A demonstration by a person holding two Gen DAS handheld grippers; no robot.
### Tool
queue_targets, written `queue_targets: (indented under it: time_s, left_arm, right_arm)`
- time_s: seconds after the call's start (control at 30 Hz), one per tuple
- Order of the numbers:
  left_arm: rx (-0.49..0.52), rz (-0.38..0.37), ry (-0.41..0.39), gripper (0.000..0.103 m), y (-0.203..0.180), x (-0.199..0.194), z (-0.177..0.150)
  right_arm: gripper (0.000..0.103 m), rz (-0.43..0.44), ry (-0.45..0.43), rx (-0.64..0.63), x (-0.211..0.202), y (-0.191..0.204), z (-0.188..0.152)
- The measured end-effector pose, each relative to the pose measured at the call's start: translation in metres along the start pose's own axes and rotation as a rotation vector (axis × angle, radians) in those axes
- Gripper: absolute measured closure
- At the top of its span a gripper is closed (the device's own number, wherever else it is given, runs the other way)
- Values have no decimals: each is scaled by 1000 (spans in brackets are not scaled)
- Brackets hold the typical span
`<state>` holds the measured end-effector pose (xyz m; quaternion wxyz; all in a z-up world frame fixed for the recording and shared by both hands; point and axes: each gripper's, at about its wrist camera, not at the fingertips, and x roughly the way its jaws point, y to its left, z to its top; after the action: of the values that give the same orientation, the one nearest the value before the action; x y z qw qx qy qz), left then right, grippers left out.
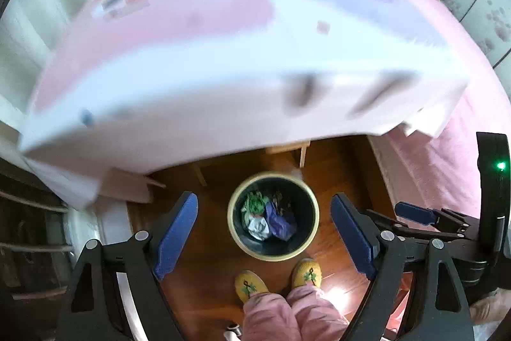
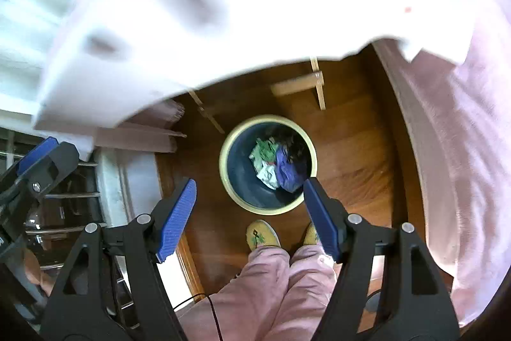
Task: Collect trash
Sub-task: 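Open both tools to drop the items and raise them from the bin, then raise both empty tools back toward the table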
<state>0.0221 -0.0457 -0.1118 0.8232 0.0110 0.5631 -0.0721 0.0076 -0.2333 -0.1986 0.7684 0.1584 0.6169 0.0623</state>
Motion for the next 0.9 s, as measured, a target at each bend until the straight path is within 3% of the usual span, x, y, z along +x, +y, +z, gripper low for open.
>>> queue_targets:
  time_s: [0.2, 0.5, 0.67, 0.9]
  left_arm:
    - [17, -10, -70, 17, 14, -83, 29]
    - [30, 48, -254, 17, 40, -182, 79]
    - [28, 37, -305, 18, 54, -213, 106]
    - [55, 50, -372, 19, 57, -235, 153]
  right_arm:
    - [36, 8, -76, -49, -68, 34, 13]
    - [36, -11, -257, -108, -163, 88, 42]
    - [36, -14, -372, -122, -207, 109, 69]
    - [36, 16, -424, -114, -240, 123, 123]
